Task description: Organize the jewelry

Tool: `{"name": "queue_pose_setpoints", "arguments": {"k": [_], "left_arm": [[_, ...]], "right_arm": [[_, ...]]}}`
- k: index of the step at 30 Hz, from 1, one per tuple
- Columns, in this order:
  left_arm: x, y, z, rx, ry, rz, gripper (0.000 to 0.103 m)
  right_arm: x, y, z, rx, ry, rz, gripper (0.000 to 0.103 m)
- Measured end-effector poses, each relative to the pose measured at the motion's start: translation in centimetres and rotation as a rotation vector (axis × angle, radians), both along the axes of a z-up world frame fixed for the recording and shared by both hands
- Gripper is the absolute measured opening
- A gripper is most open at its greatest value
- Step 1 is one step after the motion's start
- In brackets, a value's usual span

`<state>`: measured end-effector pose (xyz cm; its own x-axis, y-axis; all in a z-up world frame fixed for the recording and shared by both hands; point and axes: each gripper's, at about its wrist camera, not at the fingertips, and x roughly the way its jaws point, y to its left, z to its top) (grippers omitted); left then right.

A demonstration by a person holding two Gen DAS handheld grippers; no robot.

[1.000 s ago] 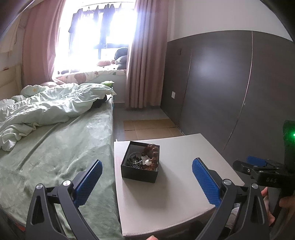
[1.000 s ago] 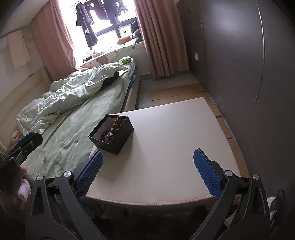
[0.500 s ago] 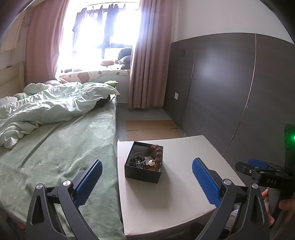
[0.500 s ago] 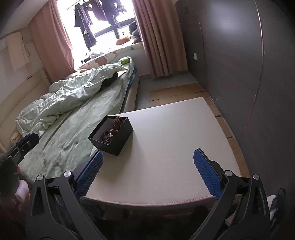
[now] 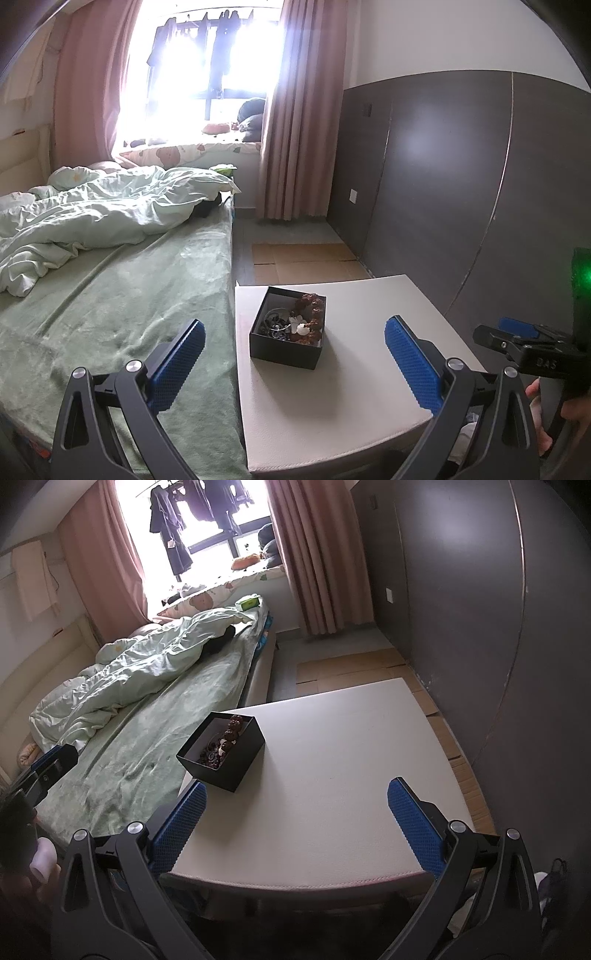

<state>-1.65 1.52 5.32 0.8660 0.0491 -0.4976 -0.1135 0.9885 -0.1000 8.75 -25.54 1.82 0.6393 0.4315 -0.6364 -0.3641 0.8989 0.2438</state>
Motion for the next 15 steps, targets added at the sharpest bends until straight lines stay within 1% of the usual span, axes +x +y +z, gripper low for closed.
{"name": "queue_pose_setpoints", "arguments": {"k": [7, 10, 13, 15], "left_arm": [[-0.1, 0.5, 0.2, -0.008, -0.004, 0.019, 0.095], [0.0, 0.9, 0.1, -0.026, 0.000, 0.023, 0.095], [-0.1, 1.1, 0.1, -0.017, 0.000, 0.029, 0.095], [-0.2, 1.2, 0.1, -0.025, 0.001, 0.031, 0.095]], "right_arm": [[0.0, -0.3, 0.3, -0.005, -0.001, 0.001, 0.098], [-0.1, -0.3, 0.4, -0.006, 0.000, -0.002, 0.098], [-0.1, -0.4, 0.5, -0.006, 0.000, -0.007, 0.098], [-0.1, -0.4, 0.5, -0.005, 0.002, -0.012, 0.098]]}}
